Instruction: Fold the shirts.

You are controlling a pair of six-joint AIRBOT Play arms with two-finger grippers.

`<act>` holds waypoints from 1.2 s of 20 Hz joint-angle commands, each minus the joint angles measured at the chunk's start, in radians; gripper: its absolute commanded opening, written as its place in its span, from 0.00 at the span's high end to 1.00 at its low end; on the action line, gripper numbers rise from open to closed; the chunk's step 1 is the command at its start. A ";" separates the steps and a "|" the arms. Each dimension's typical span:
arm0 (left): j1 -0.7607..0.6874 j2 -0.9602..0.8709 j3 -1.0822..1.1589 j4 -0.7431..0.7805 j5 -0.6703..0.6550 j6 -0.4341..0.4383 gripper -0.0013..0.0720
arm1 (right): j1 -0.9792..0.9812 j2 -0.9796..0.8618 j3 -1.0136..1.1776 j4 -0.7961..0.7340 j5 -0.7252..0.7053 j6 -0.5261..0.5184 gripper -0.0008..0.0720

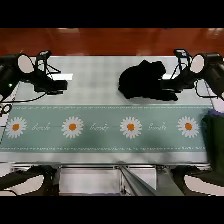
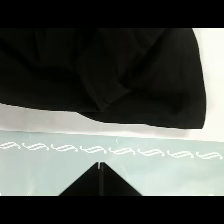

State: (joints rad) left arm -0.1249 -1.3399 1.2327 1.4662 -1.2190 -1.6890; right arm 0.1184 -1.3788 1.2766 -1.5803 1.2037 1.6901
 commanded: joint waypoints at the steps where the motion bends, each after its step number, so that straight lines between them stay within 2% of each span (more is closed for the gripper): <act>1: 0.001 0.000 0.000 0.000 0.000 0.000 0.96 | 0.001 0.000 0.001 0.000 0.000 0.000 0.96; 15: 0.001 0.000 0.000 0.000 0.031 0.000 0.96 | 0.001 0.000 0.001 0.002 -0.001 0.001 0.96; 16: 0.001 0.000 0.000 0.000 0.055 0.000 0.96 | 0.001 0.000 0.001 0.002 -0.014 0.001 0.96; 18: 0.001 0.000 0.000 0.000 0.082 0.000 0.96 | 0.001 0.000 0.001 -0.005 -0.134 0.001 0.96; 20: 0.002 0.000 0.000 0.002 0.094 0.003 0.96 | 0.001 0.000 0.001 0.014 -0.172 0.001 0.95; 22: 0.023 0.000 0.027 0.002 0.073 0.048 0.95 | 0.000 0.002 0.016 0.013 -0.188 0.003 0.95; 23: 0.038 0.001 0.056 0.002 0.029 0.050 0.95 | 0.000 0.008 0.037 0.007 -0.175 0.002 0.93; 24: 0.056 0.004 0.093 0.002 -0.018 0.065 0.87 | 0.000 0.024 0.060 -0.009 -0.140 -0.017 0.85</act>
State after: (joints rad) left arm -0.0994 -1.3392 1.2709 1.4666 -1.1637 -1.6581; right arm 0.1184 -1.3708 1.3018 -1.5745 1.0584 1.6905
